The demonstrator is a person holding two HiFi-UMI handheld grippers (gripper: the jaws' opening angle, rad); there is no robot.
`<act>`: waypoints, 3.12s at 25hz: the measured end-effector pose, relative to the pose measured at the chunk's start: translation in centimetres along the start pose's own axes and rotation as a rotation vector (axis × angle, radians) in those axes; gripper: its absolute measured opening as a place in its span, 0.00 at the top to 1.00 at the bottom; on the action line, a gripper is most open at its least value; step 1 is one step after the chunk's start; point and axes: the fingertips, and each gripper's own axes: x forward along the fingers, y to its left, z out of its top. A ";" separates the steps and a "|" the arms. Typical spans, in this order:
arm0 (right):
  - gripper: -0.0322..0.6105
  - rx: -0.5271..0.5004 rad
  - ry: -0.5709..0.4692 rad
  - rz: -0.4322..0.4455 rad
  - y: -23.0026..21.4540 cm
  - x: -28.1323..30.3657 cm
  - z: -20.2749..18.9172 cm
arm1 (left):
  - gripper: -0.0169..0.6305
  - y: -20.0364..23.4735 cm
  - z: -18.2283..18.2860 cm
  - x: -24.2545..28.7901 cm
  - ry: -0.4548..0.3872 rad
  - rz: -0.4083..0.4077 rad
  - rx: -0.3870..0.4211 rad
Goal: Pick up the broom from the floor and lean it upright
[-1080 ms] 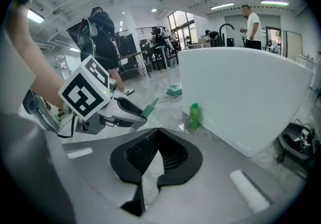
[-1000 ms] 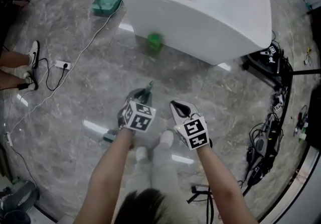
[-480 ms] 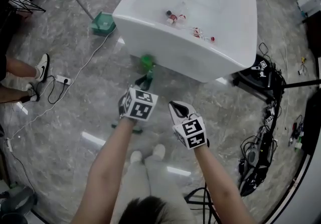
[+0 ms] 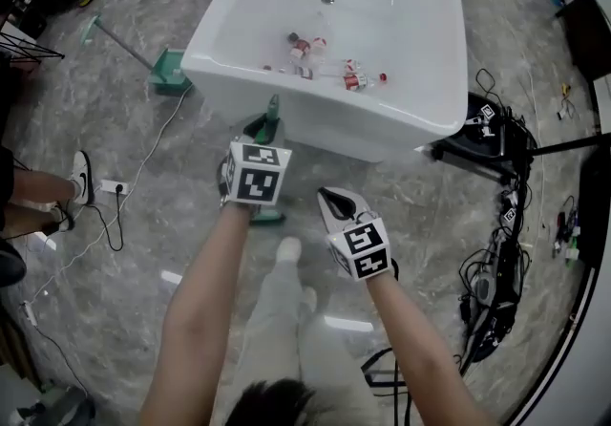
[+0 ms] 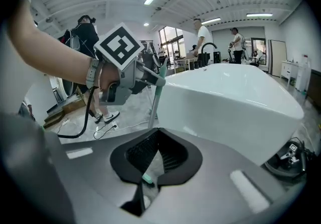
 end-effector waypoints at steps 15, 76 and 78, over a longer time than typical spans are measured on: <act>0.95 0.037 0.029 -0.076 -4.5 3.5 3.7 | 0.84 1.0 6.2 6.3 -0.054 -0.101 0.044; 0.95 -0.064 -0.401 -0.023 14.7 -25.5 19.3 | 0.97 -10.6 13.2 -35.0 -0.482 -0.260 0.021; 0.95 -0.085 -0.396 -0.036 15.2 -26.4 20.5 | 0.97 -10.7 14.2 -36.3 -0.510 -0.266 0.008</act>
